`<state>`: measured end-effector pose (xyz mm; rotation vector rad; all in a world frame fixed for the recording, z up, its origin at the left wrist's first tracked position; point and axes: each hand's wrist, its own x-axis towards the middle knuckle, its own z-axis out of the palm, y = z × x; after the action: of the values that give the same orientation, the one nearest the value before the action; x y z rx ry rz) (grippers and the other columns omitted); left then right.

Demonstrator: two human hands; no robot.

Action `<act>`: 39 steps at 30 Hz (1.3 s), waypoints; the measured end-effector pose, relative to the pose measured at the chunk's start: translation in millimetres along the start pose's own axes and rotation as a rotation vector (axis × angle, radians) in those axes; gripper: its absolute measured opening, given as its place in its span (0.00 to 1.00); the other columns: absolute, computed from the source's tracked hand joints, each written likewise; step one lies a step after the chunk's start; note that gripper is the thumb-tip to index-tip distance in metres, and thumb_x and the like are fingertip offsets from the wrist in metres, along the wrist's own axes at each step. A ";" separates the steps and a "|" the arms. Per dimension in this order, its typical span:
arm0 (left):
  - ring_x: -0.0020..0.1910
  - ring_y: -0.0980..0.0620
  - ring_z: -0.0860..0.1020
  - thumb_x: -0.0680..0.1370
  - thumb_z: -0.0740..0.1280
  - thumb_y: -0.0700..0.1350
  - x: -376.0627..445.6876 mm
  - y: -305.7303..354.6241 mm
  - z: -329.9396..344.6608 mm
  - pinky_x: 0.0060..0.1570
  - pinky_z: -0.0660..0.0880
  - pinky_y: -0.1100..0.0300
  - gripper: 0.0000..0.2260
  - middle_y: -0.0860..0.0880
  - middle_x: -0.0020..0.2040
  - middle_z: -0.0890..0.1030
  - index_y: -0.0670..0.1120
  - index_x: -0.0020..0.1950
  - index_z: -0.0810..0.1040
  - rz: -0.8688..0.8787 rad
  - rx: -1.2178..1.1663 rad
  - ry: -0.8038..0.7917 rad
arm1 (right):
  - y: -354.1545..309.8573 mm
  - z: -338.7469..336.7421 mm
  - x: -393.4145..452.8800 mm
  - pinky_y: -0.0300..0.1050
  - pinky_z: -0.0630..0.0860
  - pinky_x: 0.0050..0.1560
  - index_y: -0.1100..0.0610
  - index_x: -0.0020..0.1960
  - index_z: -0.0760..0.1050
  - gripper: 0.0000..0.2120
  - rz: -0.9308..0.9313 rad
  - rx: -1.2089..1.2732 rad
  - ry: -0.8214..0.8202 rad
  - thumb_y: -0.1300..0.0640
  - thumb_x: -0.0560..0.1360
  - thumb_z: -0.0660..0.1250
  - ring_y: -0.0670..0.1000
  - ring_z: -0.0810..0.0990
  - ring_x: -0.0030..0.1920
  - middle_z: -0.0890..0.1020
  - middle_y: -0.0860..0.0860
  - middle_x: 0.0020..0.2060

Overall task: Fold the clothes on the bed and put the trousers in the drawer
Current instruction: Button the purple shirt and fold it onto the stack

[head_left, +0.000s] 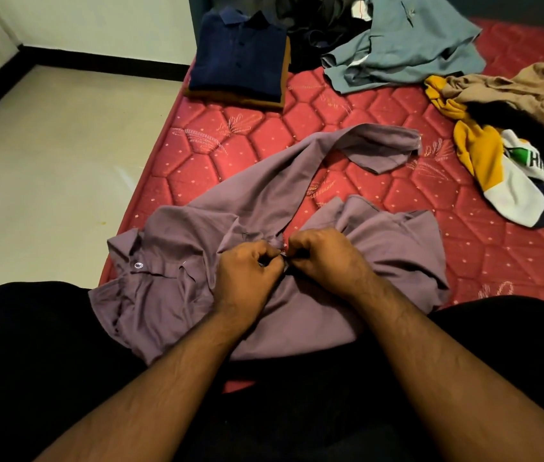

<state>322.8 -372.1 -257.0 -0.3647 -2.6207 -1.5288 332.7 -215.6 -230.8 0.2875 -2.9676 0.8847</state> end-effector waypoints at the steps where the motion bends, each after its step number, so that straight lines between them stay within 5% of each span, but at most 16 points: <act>1: 0.32 0.58 0.75 0.67 0.71 0.41 0.4 -0.6 1.8 0.36 0.73 0.62 0.02 0.53 0.31 0.80 0.45 0.34 0.81 0.017 0.058 0.029 | -1.1 0.9 0.1 0.50 0.75 0.36 0.55 0.36 0.77 0.06 0.017 0.008 -0.004 0.52 0.67 0.69 0.55 0.80 0.37 0.81 0.53 0.34; 4: 0.33 0.56 0.71 0.67 0.70 0.38 3.3 0.7 3.4 0.35 0.66 0.63 0.05 0.52 0.32 0.76 0.44 0.35 0.76 -0.003 0.152 -0.022 | -2.3 1.7 -1.3 0.53 0.75 0.40 0.51 0.38 0.73 0.05 0.068 0.020 -0.061 0.53 0.68 0.69 0.55 0.79 0.41 0.81 0.51 0.37; 8: 0.45 0.46 0.81 0.70 0.68 0.37 14.6 -6.1 -21.2 0.47 0.76 0.55 0.08 0.47 0.44 0.84 0.47 0.46 0.84 -0.024 0.280 -0.248 | 8.4 -13.7 -8.7 0.49 0.73 0.46 0.52 0.46 0.66 0.07 0.252 -0.010 -0.206 0.55 0.76 0.65 0.55 0.77 0.45 0.78 0.50 0.42; 13: 0.56 0.45 0.79 0.77 0.64 0.45 13.8 6.1 -44.7 0.53 0.73 0.56 0.12 0.52 0.59 0.81 0.56 0.57 0.82 -0.056 0.564 -0.430 | 22.4 -23.0 -8.8 0.40 0.72 0.46 0.50 0.44 0.78 0.07 0.423 -0.074 -0.263 0.60 0.76 0.63 0.54 0.81 0.49 0.84 0.51 0.45; 17: 0.55 0.43 0.78 0.77 0.60 0.52 16.6 23.0 -36.9 0.52 0.74 0.54 0.14 0.47 0.58 0.79 0.50 0.57 0.81 -0.041 0.762 -0.409 | 12.0 -15.7 -6.7 0.36 0.71 0.49 0.51 0.52 0.83 0.13 0.372 -0.154 -0.422 0.62 0.72 0.66 0.50 0.81 0.51 0.85 0.50 0.50; 19: 0.56 0.43 0.76 0.78 0.61 0.54 26.5 31.7 -23.1 0.53 0.74 0.52 0.16 0.45 0.57 0.78 0.47 0.55 0.82 0.068 0.819 -0.321 | 12.5 -13.8 -5.4 0.36 0.69 0.44 0.50 0.48 0.83 0.10 0.376 -0.154 -0.470 0.62 0.71 0.67 0.50 0.80 0.47 0.84 0.49 0.46; 22: 0.57 0.44 0.76 0.77 0.66 0.52 39.8 41.9 1.5 0.55 0.73 0.51 0.13 0.46 0.57 0.77 0.48 0.57 0.80 0.139 0.694 -0.374 | 11.4 -12.5 -4.0 0.41 0.66 0.38 0.52 0.36 0.72 0.08 0.368 -0.208 -0.491 0.59 0.72 0.67 0.53 0.76 0.42 0.79 0.52 0.40; 25: 0.56 0.43 0.77 0.76 0.68 0.45 40.9 27.0 17.5 0.55 0.74 0.52 0.10 0.44 0.57 0.78 0.47 0.57 0.78 0.025 0.577 -0.421 | 7.2 -14.0 -7.4 0.44 0.67 0.42 0.51 0.47 0.73 0.02 0.338 -0.304 -0.431 0.54 0.76 0.63 0.58 0.78 0.49 0.80 0.56 0.51; 29: 0.42 0.51 0.80 0.75 0.69 0.41 29.7 -3.9 15.3 0.47 0.76 0.56 0.04 0.48 0.43 0.84 0.45 0.46 0.83 -0.156 0.077 -0.078 | 9.1 -19.0 -10.6 0.47 0.69 0.43 0.49 0.51 0.69 0.05 0.284 -0.362 -0.220 0.52 0.76 0.60 0.58 0.79 0.51 0.80 0.53 0.51; 32: 0.28 0.57 0.72 0.77 0.70 0.40 26.0 -5.8 9.4 0.32 0.72 0.62 0.05 0.48 0.33 0.79 0.41 0.41 0.81 -0.425 -0.368 0.001 | 8.6 -20.8 -3.7 0.51 0.75 0.50 0.47 0.51 0.75 0.07 0.166 -0.258 -0.065 0.56 0.75 0.62 0.56 0.79 0.52 0.82 0.49 0.51; 39: 0.33 0.48 0.70 0.76 0.70 0.38 25.1 -6.2 0.5 0.33 0.70 0.61 0.04 0.40 0.36 0.77 0.37 0.45 0.82 -0.567 -0.671 -0.093 | 5.0 -19.3 5.0 0.53 0.77 0.47 0.53 0.46 0.82 0.08 -0.039 -0.183 0.041 0.57 0.70 0.64 0.56 0.80 0.47 0.82 0.50 0.46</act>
<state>297.0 -370.5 -257.6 0.3226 -2.2963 -2.6140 326.5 -201.9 -216.9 0.3150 -2.9659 0.6022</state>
